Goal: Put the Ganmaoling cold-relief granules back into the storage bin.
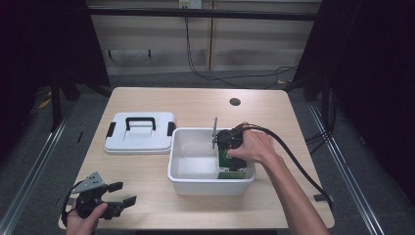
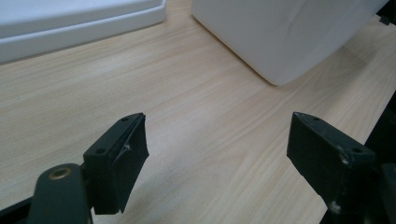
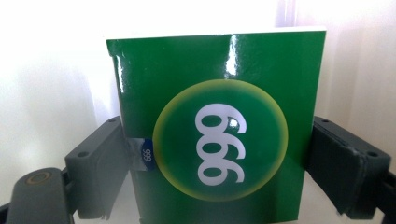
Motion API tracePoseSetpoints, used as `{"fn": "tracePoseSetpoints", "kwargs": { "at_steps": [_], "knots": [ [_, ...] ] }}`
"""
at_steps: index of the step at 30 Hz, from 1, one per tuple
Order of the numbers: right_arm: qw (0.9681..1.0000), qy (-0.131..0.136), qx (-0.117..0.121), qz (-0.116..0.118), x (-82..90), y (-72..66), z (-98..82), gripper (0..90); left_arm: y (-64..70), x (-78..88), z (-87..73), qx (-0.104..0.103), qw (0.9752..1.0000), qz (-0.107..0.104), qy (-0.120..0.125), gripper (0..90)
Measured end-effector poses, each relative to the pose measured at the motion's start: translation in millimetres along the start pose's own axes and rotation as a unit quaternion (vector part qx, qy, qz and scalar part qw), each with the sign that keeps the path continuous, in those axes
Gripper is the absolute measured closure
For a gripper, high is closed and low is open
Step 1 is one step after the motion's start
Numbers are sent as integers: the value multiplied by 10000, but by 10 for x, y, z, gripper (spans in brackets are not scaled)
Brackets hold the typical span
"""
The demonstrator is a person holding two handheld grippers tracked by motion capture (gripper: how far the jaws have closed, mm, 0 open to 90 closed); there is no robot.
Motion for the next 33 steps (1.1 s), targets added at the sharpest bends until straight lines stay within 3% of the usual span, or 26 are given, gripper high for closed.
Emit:
{"fn": "tracePoseSetpoints", "kwargs": {
  "at_steps": [10,18,22,33],
  "knots": [
    [9996,264,-23,95,15,-23,7,88,6,-6,-1,-34,10000,-11,-28,202],
    [9995,301,-56,38,73,-18,-20,88,7,-1,-8,-32,10000,-8,-28,202],
    [9989,447,-130,84,130,-25,-37,88,4,-3,-9,-32,10000,-1,-34,202],
    [9946,1006,-248,-111,321,19,-71,88,7,-2,-12,-30,10000,3,-39,202]
  ]
}}
Point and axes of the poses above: each handheld gripper's, and its own axes: x roughly backward along the jaws, z roughly out of its top, y roughly to its right, the point moved 10 cm from there along -x, roughly forward along the jaws
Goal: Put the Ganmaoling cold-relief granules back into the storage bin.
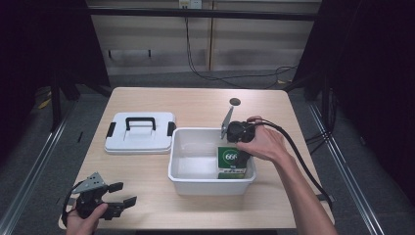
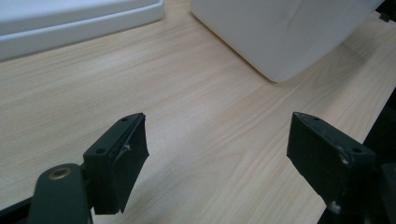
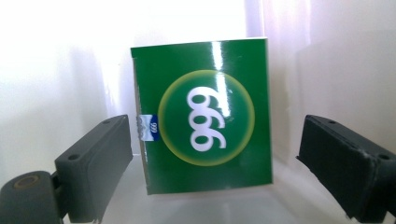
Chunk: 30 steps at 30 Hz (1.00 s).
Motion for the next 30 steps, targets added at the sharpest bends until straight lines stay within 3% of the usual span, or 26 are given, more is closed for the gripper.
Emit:
{"fn": "tracePoseSetpoints", "kwargs": {
  "at_steps": [6,10,14,17,20,30],
  "knots": [
    [9983,507,-272,-29,128,-6,-7,91,-1,6,-5,13,10000,-5,-2,202],
    [9927,1129,-401,-130,278,35,11,111,-1,9,-11,14,10000,7,-14,202],
    [9907,1244,-518,-186,349,35,-34,114,-3,17,-11,32,10000,4,10,202],
    [9865,1476,-607,-368,387,67,-51,118,-21,28,-9,59,10000,49,29,202],
    [9807,1787,-718,-344,427,66,-62,119,-25,28,-13,97,9999,49,34,202],
    [9713,2123,-949,-504,605,43,-232,121,-36,45,-9,130,9999,59,94,201]
  ]
}}
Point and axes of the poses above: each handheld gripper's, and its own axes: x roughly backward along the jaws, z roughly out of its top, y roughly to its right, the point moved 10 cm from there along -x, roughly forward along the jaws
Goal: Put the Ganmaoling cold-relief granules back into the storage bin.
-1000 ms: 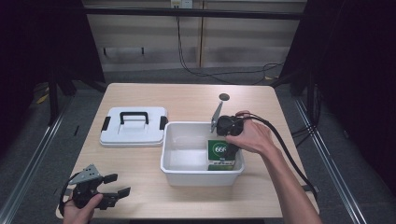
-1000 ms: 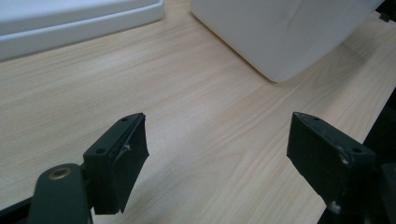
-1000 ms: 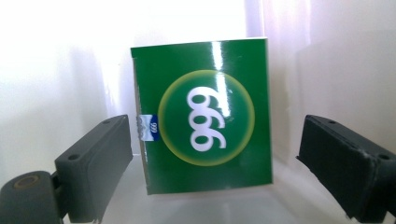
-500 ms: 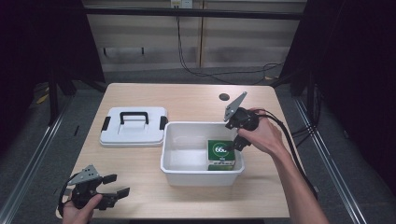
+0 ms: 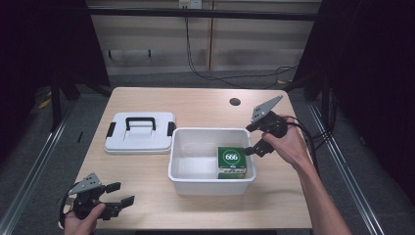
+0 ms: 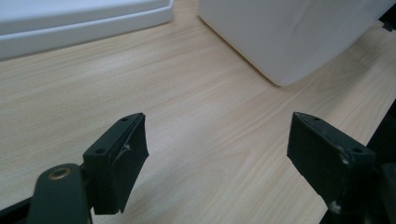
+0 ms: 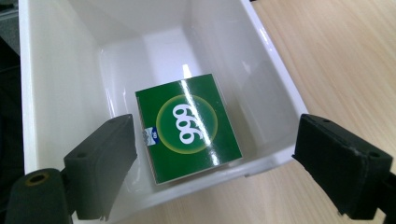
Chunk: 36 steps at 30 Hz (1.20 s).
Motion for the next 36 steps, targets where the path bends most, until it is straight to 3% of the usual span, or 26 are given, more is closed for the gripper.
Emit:
{"fn": "tracePoseSetpoints", "kwargs": {
  "at_steps": [19,36],
  "knots": [
    [9976,485,-372,-316,271,0,-376,119,-15,0,-5,31,10000,66,-20,201],
    [9907,863,-774,-706,282,-129,-752,133,-23,49,-38,99,9998,191,10,201]
  ]
}}
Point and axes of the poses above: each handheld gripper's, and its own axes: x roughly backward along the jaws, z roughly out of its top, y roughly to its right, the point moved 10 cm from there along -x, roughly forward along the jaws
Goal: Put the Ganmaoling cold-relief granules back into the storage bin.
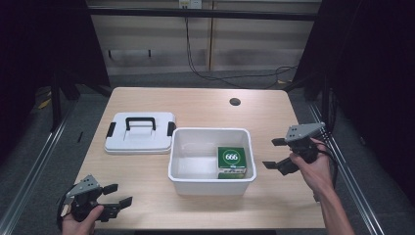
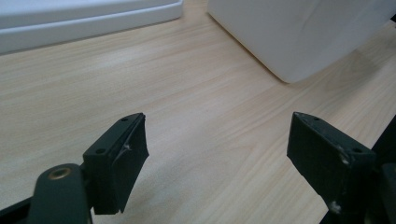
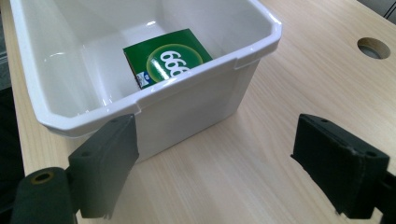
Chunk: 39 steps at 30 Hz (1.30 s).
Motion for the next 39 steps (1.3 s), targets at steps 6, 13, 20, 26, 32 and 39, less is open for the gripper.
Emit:
{"fn": "tracePoseSetpoints", "kwargs": {
  "at_steps": [6,13,20,26,32,39],
  "knots": [
    [9997,129,-146,-172,67,-65,-146,135,-19,-18,8,13,10000,-3,-7,201],
    [9989,169,-306,-306,86,-156,-383,141,-46,-50,37,58,10000,24,3,201],
    [9968,335,-582,-438,83,-169,-577,140,-51,-105,36,81,9999,62,-80,201],
    [9941,471,-760,-607,66,-166,-753,139,-57,-61,57,103,9999,41,29,201],
    [9931,462,-903,-585,34,-176,-881,138,-42,-17,70,62,9999,46,108,201],
    [9912,394,-1020,-745,-57,-92,-1042,127,-27,-19,65,48,10000,6,88,201]
  ]
}}
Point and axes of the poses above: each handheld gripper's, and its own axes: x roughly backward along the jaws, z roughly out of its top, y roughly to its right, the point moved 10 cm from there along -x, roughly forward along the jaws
